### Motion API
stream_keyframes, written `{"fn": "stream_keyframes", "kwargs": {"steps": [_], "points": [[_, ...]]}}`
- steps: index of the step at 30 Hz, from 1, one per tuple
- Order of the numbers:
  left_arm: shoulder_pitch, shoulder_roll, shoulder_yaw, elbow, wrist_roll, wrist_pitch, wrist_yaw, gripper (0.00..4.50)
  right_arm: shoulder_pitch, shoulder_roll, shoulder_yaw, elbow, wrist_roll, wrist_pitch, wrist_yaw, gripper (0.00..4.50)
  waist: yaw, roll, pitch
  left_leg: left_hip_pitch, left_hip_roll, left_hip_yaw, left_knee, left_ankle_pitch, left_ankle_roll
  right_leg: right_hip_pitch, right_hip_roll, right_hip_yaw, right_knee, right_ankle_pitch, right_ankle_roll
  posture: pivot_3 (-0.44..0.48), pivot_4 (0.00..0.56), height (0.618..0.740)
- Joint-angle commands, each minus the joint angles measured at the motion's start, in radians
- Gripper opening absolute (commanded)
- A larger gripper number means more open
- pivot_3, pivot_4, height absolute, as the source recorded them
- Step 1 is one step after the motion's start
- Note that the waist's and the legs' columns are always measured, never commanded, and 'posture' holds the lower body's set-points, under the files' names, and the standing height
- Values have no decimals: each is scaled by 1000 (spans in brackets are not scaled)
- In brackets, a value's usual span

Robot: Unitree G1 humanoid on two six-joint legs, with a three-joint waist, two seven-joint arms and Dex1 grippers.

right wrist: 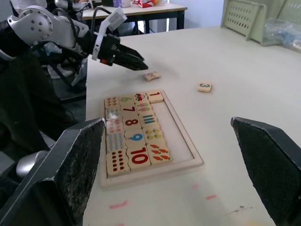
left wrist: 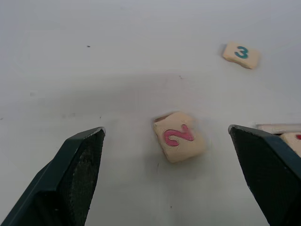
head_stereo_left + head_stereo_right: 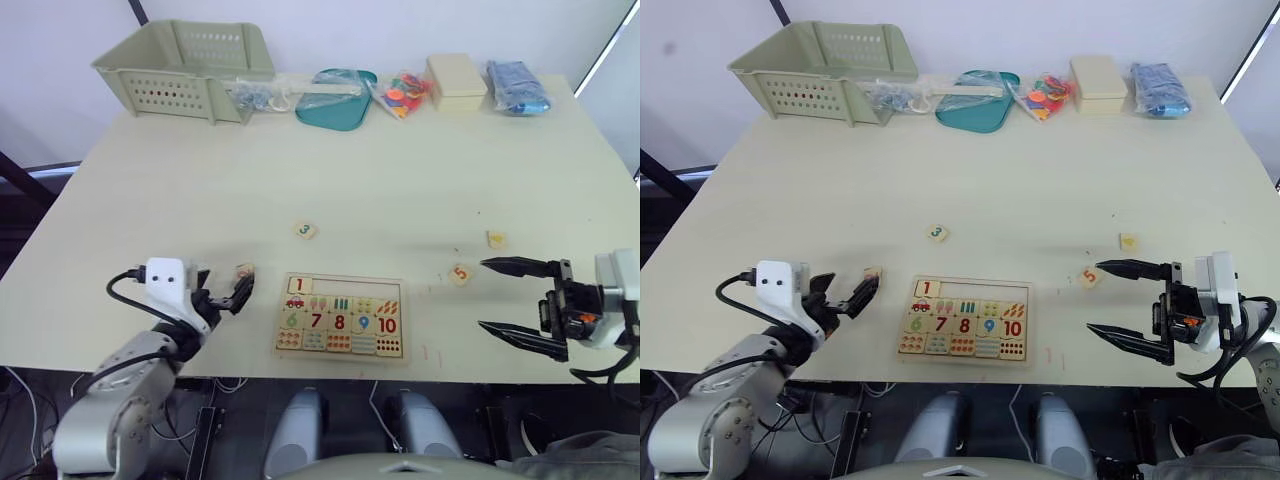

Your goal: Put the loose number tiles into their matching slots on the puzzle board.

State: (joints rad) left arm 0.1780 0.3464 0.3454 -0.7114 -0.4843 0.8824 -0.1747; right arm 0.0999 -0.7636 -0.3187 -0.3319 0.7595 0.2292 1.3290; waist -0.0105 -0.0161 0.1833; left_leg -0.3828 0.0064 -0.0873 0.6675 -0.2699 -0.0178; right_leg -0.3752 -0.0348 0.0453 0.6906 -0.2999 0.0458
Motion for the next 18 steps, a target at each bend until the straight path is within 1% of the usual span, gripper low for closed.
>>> {"fn": "stream_keyframes", "kwargs": {"steps": [1, 3, 6, 12, 18], "points": [[0, -40, -21, -72, 55, 39, 116, 4475, -14, -22, -18, 10, 26, 10, 28, 4500, -1, 0, 0, 0, 0, 0, 0, 0, 0, 0, 0, 0, 0, 0, 0, 0, 150, 740], [-7, -68, -29, -79, 78, 60, 166, 4475, -19, -25, -19, 18, 25, 14, 36, 4500, -2, 0, 0, 0, -1, 1, 0, 0, 0, 0, 1, 0, 0, 0, 0, 0, 150, 740], [-9, -90, -61, -71, 114, 49, 201, 4475, -28, -31, -16, 24, 27, 22, 44, 4500, -1, 0, 0, 0, -1, 1, 0, 0, 0, 0, 1, 0, 0, 0, 0, 0, 150, 740], [-8, -113, -135, -46, 175, -2, 210, 4475, -35, -42, -32, 24, 38, 40, 69, 4500, 0, 0, 0, 0, -2, 1, 0, 0, 0, 0, 1, 1, 0, 0, 0, 0, 150, 740], [-22, -129, -149, -24, 201, 6, 216, 4475, -4, -35, -65, 22, 44, 19, 98, 4500, 0, 0, 0, 0, -2, 2, 0, 0, 0, 0, 1, 0, 0, 0, 0, 0, 150, 740]]}}
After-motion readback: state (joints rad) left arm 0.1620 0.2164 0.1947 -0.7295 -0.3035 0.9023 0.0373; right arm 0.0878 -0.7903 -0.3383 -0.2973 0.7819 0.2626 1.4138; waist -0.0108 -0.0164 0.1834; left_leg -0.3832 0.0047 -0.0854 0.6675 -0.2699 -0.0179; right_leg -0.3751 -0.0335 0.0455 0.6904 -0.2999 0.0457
